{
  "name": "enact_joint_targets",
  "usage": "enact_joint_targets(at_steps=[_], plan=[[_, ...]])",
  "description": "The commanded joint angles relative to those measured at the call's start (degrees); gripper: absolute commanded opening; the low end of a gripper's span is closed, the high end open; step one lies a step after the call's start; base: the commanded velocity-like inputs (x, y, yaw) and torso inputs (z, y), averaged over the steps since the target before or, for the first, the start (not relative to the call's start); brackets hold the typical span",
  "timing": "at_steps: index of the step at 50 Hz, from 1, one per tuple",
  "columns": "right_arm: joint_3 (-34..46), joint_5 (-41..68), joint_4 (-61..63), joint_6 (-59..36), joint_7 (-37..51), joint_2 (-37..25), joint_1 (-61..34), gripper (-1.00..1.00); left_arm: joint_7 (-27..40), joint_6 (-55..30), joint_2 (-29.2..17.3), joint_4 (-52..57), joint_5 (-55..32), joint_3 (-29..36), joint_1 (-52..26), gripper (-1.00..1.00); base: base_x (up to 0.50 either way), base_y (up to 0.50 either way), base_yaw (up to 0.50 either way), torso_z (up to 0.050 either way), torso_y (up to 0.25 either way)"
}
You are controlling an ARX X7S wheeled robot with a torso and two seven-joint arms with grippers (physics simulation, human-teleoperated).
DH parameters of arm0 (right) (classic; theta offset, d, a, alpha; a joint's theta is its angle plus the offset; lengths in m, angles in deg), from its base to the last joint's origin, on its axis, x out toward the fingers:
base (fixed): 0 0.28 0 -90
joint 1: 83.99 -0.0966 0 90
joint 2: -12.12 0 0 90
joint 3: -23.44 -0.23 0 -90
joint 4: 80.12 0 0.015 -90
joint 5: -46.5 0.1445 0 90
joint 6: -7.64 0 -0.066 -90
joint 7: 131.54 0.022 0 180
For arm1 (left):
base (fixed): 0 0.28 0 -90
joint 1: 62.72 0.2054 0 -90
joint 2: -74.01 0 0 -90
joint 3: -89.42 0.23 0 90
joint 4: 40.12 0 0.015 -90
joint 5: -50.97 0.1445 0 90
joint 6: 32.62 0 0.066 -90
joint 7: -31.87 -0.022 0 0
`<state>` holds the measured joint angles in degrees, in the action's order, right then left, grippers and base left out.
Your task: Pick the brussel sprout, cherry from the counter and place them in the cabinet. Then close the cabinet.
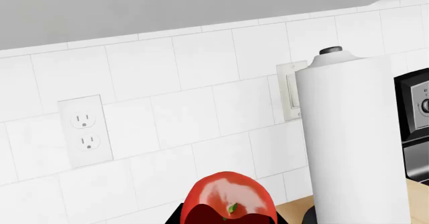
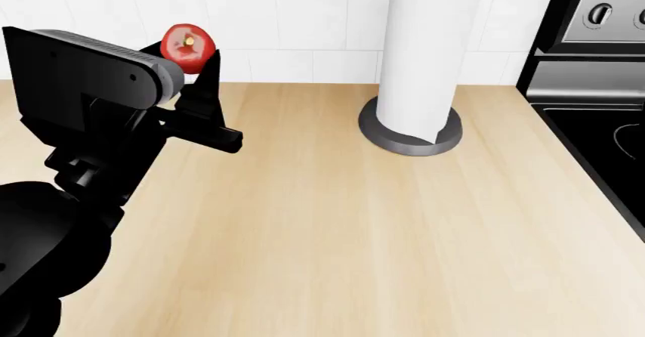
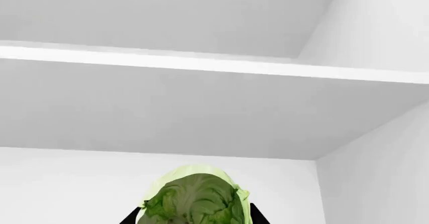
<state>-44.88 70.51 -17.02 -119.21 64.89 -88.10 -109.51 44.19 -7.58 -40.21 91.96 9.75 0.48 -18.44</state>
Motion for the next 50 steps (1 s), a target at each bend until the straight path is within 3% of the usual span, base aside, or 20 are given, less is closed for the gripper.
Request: enact_joint_targets(at_steps=[1, 9, 22, 50], plan=[[1.2, -3.9, -20.3, 11.2, -5.0, 3.7, -8.7, -1.0, 0.6, 0.9, 0.1, -0.6, 0.0, 0.7, 0.1, -1.0, 0.0, 0.0, 0.0, 0.0, 0.0], [0.8, -5.0, -47.5, 24.1, -10.2, 9.3, -18.9, -1.0, 0.8, 1.7, 0.2, -0.9, 0.3, 1.2, 0.5, -1.0, 0.0, 0.0, 0.0, 0.0, 0.0], [3.9, -3.0, -48.1, 10.1, -11.7, 10.2, -19.0, -1.0, 1.4, 1.1, 0.0, -0.4, -0.6, 0.9, 0.1, -1.0, 0.0, 0.0, 0.0, 0.0, 0.0], [0.9, -4.9, -48.1, -2.2, -11.6, 10.2, -19.0, -1.0, 1.6, 3.1, -0.6, -1.2, 0.2, 2.3, 0.8, -1.0, 0.0, 0.0, 0.0, 0.0, 0.0]])
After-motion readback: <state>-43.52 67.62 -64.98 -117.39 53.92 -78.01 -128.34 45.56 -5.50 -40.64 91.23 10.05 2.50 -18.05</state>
